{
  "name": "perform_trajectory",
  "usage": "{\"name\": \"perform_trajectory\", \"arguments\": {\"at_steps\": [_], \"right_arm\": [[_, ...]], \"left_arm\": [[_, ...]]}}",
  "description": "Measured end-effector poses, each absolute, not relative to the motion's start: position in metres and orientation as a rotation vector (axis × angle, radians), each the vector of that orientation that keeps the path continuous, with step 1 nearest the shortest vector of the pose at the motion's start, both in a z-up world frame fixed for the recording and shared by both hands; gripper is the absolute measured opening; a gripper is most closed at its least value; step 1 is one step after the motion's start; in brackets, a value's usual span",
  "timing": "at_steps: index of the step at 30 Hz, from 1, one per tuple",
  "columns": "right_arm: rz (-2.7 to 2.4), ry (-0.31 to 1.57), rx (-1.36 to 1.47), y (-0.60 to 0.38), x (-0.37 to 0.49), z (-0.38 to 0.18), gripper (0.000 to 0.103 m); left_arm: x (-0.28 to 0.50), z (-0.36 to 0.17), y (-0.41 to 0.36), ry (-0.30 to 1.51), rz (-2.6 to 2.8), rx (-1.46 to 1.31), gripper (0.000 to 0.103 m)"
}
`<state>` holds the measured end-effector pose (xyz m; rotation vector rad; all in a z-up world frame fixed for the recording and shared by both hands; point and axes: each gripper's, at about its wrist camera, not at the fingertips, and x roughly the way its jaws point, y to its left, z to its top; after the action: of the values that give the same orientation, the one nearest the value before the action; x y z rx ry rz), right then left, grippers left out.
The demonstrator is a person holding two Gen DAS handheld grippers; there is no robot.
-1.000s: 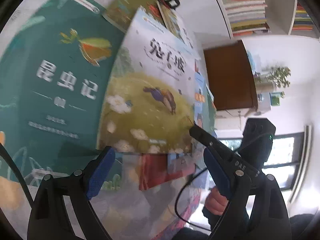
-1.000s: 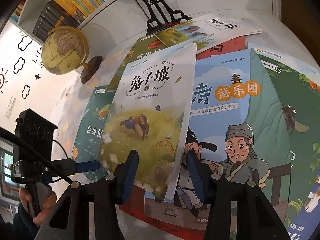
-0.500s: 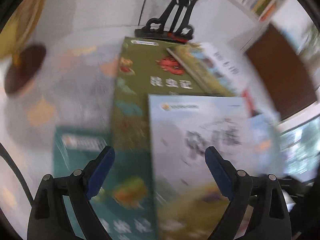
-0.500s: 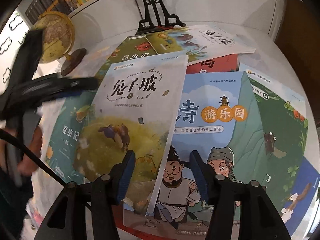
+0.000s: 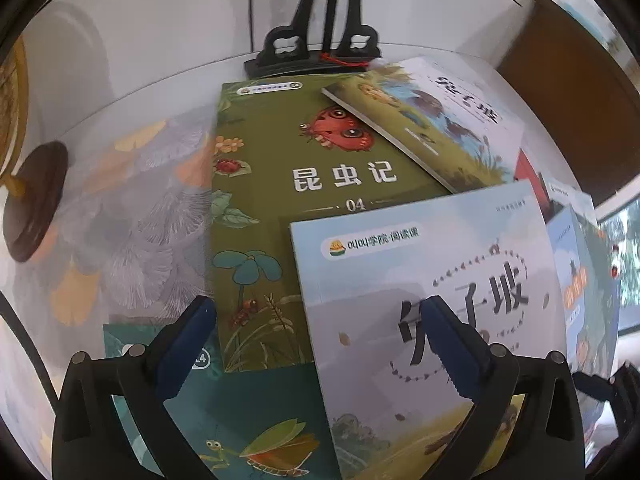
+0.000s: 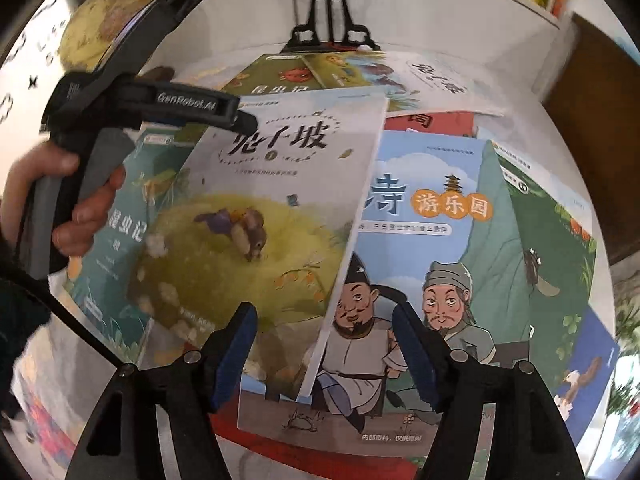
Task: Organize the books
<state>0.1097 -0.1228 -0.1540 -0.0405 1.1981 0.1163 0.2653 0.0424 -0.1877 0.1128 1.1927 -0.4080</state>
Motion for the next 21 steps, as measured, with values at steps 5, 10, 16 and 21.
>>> {"name": "perform_trajectory", "arguments": {"at_steps": [5, 10, 16, 21], "right_arm": [[0.147, 1.198, -0.039, -0.117, 0.113, -0.155, 0.07], [0.154, 1.194, -0.054, -0.115, 0.112, -0.156, 0.07], [0.155, 1.191, -0.055, -0.113, 0.111, -0.156, 0.073], [0.16, 1.19, -0.038, -0.115, 0.113, -0.156, 0.073]], "left_arm": [[0.264, -0.184, 0.043, 1.189, -0.435, 0.118, 0.102], [0.276, -0.184, 0.045, 1.215, -0.455, 0.081, 0.102], [0.274, -0.168, 0.058, 1.216, -0.564, -0.051, 0.102], [0.271, -0.147, 0.064, 1.154, -0.501, -0.056, 0.102]]}}
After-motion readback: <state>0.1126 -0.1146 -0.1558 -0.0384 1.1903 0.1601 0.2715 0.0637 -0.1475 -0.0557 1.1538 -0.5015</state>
